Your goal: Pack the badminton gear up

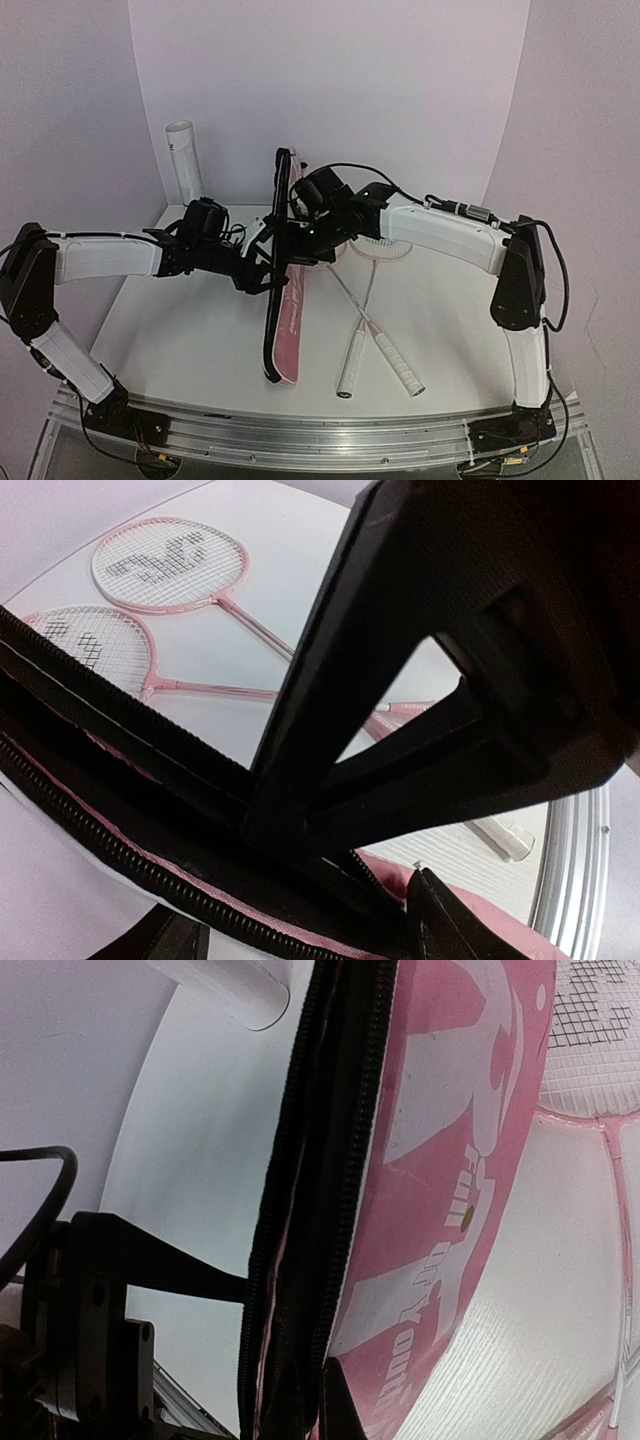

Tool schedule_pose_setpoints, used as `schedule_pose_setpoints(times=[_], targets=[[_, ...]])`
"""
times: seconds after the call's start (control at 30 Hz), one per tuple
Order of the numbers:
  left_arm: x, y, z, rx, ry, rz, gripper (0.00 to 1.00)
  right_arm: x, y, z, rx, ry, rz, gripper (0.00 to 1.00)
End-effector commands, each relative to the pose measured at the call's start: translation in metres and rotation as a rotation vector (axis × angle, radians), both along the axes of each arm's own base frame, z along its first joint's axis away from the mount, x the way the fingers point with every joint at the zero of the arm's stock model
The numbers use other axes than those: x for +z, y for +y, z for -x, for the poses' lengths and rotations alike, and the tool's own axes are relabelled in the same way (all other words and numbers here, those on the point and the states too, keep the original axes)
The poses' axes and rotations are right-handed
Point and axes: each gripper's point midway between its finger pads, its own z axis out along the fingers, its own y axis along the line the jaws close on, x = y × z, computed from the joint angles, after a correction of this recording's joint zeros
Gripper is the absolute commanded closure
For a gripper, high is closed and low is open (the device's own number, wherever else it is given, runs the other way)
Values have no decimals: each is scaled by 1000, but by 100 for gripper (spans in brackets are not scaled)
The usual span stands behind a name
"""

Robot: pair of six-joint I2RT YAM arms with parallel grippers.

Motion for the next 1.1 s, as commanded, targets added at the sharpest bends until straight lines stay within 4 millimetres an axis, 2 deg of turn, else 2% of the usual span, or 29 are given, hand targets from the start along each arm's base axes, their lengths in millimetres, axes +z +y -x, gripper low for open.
schedule_pose_setpoints(times=[0.0, 0.23, 0.4, 0.53, 0.67, 0.9, 1.07], targets=[[28, 5, 6, -27, -36, 62, 29, 11, 0, 1, 7, -34, -3, 100], [13, 35, -36, 205, 125, 73, 28, 9, 1, 0, 9, -26, -6, 100], [9, 35, -47, 244, 138, 61, 27, 7, 3, 2, 17, -21, -7, 100], [-8, 37, -55, 290, 183, 19, 26, 6, 5, 3, 27, -12, -15, 100], [-26, 51, -69, 417, 237, -27, 23, 7, 7, 3, 32, -9, -28, 100], [-49, 60, -76, 498, 340, -35, 23, 9, 14, 5, 45, 7, -72, 100], [-55, 60, -83, 494, 342, 22, 27, 10, 16, 6, 51, 28, -111, 100]])
